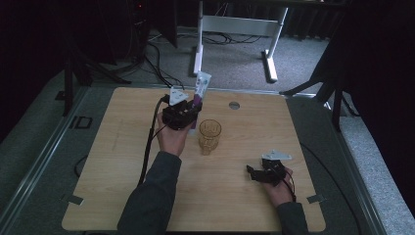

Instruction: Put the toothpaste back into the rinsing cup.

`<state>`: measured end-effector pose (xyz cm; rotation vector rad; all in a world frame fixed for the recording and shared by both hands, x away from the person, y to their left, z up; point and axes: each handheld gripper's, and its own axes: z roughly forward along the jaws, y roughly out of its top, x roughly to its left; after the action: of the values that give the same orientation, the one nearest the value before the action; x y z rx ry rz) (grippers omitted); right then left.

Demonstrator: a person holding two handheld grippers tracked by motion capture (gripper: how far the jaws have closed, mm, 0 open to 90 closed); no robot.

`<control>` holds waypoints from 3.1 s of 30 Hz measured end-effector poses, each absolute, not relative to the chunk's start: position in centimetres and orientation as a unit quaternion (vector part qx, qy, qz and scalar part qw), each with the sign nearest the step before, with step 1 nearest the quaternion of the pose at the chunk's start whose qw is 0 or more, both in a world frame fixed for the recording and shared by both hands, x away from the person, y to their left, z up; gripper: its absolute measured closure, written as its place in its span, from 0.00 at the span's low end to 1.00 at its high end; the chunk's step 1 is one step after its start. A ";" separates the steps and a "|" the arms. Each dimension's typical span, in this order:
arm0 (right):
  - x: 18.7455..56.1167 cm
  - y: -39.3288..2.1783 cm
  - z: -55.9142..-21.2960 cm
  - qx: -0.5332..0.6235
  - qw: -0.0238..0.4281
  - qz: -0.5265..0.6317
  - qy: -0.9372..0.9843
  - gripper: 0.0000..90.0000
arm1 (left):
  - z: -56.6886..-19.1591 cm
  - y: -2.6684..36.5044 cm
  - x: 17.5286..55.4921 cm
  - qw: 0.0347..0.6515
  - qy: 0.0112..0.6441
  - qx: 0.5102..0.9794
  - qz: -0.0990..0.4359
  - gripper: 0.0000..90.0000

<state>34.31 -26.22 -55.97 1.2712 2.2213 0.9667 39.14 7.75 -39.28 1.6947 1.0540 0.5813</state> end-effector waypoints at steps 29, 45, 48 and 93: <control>34.3 -26.2 -56.0 0.455 0.201 0.346 0.795 0.27 | -40.1 5.9 40.1 0.523 0.428 0.698 0.237 0.79; 34.3 -26.2 -56.0 0.455 0.201 0.346 0.795 0.27 | -40.4 4.3 40.9 0.517 0.426 0.704 0.234 0.79; 34.3 -26.2 -56.0 0.455 0.201 0.346 0.795 0.27 | -40.4 4.2 41.0 0.516 0.426 0.705 0.232 0.79; 34.3 -26.2 -56.0 0.455 0.201 0.346 0.795 0.27 | -42.7 2.1 43.0 0.502 0.435 0.708 0.238 0.79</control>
<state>34.32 -26.22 -55.97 1.2716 2.2216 0.9678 42.96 2.12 -42.72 1.7109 1.0515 0.5754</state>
